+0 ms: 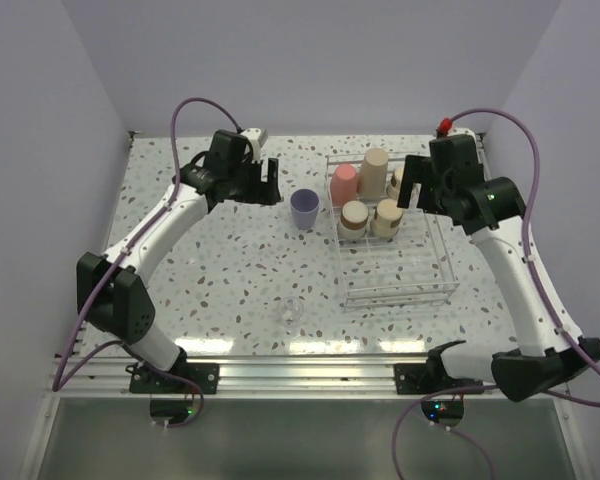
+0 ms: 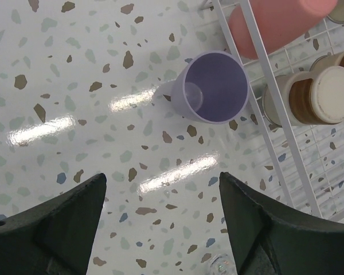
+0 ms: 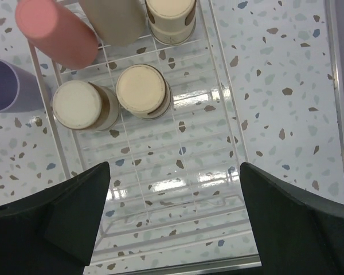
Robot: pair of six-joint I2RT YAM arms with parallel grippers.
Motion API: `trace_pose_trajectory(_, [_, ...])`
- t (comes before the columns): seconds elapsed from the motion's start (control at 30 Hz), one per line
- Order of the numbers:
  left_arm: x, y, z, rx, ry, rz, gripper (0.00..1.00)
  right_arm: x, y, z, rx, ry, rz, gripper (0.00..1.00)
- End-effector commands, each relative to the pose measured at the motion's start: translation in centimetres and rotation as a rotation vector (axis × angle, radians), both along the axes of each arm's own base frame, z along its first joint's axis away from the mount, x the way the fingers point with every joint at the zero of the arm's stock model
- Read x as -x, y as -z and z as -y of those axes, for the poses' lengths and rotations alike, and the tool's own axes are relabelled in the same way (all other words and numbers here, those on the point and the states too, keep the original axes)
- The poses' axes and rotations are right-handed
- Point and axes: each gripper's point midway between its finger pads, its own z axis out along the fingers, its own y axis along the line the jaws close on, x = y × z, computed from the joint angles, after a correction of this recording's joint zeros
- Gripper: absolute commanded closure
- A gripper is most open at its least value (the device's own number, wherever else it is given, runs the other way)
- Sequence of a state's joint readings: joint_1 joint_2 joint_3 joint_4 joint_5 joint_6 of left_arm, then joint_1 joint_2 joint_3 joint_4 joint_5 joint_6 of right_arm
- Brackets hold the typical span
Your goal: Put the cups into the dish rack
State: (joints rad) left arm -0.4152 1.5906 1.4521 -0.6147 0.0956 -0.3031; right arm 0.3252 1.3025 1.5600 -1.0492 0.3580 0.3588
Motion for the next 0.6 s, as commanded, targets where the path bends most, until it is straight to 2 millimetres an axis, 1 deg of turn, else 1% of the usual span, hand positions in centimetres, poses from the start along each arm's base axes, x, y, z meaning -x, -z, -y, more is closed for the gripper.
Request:
trace_pose_trajectory(0.0, [-2.1, -1.7, 0.4, 0.019, -0.02, 0.063, 0.17, 2.6, -3.2, 1.0, -0.028, 0.022, 0.059, 0.02])
trace_pose_trajectory(0.03, [-2.5, -1.5, 0.6, 0.022, -0.019, 0.06, 0.17, 3.4, -4.1, 1.1, -0.043, 0.02, 0.087, 0.02])
trace_pose_trajectory(0.2, [-3.6, -1.5, 1.1, 0.026, -0.031, 0.061, 0.17, 6.2, -5.1, 1.6, -0.085, 0.006, 0.137, 0.02])
trace_pose_trajectory(0.23, [-4.0, -1.6, 1.1, 0.026, -0.038, 0.064, 0.18, 6.6, -4.3, 1.4, -0.091, -0.008, 0.118, 0.02])
trace_pose_trajectory(0.27, [-4.2, -1.4, 1.3, 0.025, -0.038, 0.062, 0.18, 7.3, -4.4, 1.6, -0.097, -0.011, 0.127, 0.02])
trace_pose_trajectory(0.37, [-4.6, -1.0, 1.4, 0.013, -0.039, 0.058, 0.18, 8.2, -3.9, 1.7, -0.104, -0.012, 0.113, 0.02])
trace_pose_trajectory(0.5, [-5.2, 0.3, 1.7, -0.014, -0.038, 0.048, 0.18, 9.0, -3.8, 1.6, -0.124, -0.024, 0.12, 0.02])
trace_pose_trajectory(0.57, [-5.7, 1.1, 2.1, -0.02, -0.033, 0.035, 0.18, 9.3, -3.3, 1.5, -0.127, -0.028, 0.107, 0.02])
